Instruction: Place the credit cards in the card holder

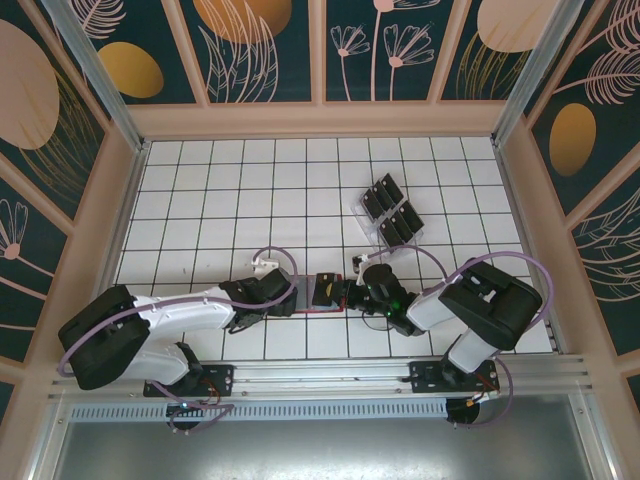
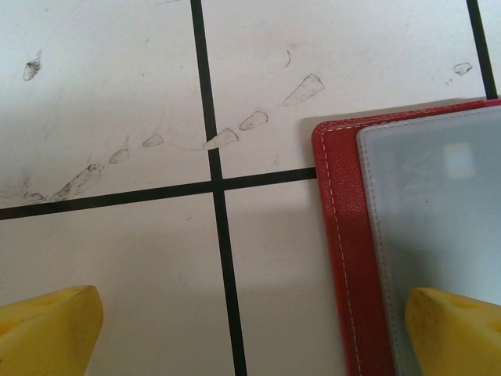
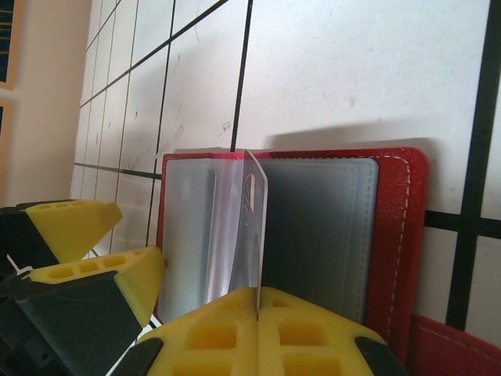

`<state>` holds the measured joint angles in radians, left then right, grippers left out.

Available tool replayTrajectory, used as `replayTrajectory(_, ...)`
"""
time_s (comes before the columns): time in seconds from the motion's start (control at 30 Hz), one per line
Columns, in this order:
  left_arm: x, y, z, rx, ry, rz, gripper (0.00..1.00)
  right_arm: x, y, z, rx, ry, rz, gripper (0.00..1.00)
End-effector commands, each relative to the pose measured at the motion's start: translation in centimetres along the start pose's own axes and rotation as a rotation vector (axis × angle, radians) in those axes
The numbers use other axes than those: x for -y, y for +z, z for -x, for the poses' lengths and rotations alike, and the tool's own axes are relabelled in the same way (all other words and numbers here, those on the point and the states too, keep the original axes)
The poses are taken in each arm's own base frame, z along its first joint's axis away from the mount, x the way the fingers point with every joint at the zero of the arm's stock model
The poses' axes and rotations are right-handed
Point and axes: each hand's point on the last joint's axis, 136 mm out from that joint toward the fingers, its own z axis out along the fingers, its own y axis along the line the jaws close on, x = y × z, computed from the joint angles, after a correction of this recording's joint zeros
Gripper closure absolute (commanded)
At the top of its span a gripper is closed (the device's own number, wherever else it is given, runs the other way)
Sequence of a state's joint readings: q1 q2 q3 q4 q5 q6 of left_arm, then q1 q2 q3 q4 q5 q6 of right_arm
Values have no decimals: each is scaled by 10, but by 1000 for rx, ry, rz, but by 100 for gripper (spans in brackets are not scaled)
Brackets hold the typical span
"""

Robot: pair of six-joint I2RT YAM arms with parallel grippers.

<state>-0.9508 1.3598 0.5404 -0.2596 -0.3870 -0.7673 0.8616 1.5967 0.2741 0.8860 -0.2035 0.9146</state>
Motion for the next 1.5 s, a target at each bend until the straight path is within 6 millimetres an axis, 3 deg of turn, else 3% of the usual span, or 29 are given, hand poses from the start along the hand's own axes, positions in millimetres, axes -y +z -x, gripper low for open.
replayTrajectory(0.0, -6, 3, -5, -9, 35, 40, 1, 14, -1, -2, -10, -17, -60, 100)
replayTrajectory(0.37, -14, 4, -17, -25, -8, 47, 2, -28, -9, 15, 42, -11, 83, 100)
replayTrajectory(0.5, -15, 4, -18, -27, -15, 46, 1, -35, -10, 20, 60, -11, 106, 100)
replayTrajectory(1.47, -16, 3, -18, -24, -25, 43, 1, -29, 11, 0, 17, 61, 166, 100)
